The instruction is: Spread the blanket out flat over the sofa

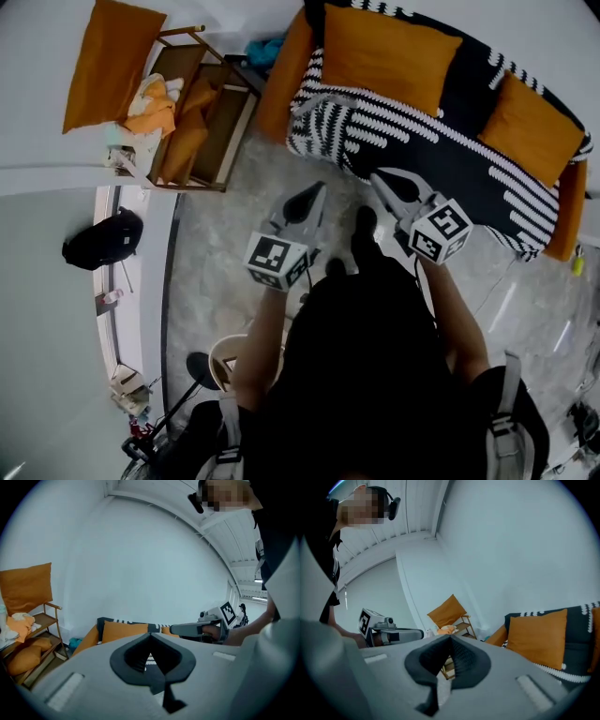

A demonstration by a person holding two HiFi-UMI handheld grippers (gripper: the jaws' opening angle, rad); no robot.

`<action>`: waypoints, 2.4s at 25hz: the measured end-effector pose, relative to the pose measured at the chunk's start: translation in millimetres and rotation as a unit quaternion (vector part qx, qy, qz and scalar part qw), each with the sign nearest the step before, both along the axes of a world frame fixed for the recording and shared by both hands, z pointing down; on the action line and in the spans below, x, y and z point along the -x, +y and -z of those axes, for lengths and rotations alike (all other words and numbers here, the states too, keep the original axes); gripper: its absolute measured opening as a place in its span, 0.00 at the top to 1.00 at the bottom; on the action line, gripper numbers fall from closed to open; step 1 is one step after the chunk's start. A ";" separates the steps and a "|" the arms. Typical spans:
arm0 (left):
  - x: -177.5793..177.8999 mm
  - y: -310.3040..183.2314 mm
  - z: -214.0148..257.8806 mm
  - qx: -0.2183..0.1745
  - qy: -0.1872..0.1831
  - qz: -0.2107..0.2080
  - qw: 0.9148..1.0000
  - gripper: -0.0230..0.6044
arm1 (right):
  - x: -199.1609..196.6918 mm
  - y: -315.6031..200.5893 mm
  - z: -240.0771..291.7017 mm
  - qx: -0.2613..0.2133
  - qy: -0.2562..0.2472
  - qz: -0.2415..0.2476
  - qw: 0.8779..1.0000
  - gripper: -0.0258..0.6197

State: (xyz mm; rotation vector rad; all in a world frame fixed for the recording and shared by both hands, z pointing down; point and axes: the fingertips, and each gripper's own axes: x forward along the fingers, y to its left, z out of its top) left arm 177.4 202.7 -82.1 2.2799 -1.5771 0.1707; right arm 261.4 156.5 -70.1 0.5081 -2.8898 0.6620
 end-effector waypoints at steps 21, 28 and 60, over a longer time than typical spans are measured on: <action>31.1 -65.1 -82.9 0.049 0.000 0.005 0.999 0.95 | 48.9 -65.5 -108.5 0.050 0.077 0.019 0.996 0.96; 62.6 -127.4 -131.4 0.047 -0.033 -0.048 0.997 0.95 | 93.5 -120.0 -155.3 0.059 0.098 -0.017 0.993 0.96; 116.0 -270.7 -332.5 0.093 -0.012 -0.204 0.974 0.95 | 139.3 -254.7 -413.6 0.131 0.205 -0.144 0.959 0.87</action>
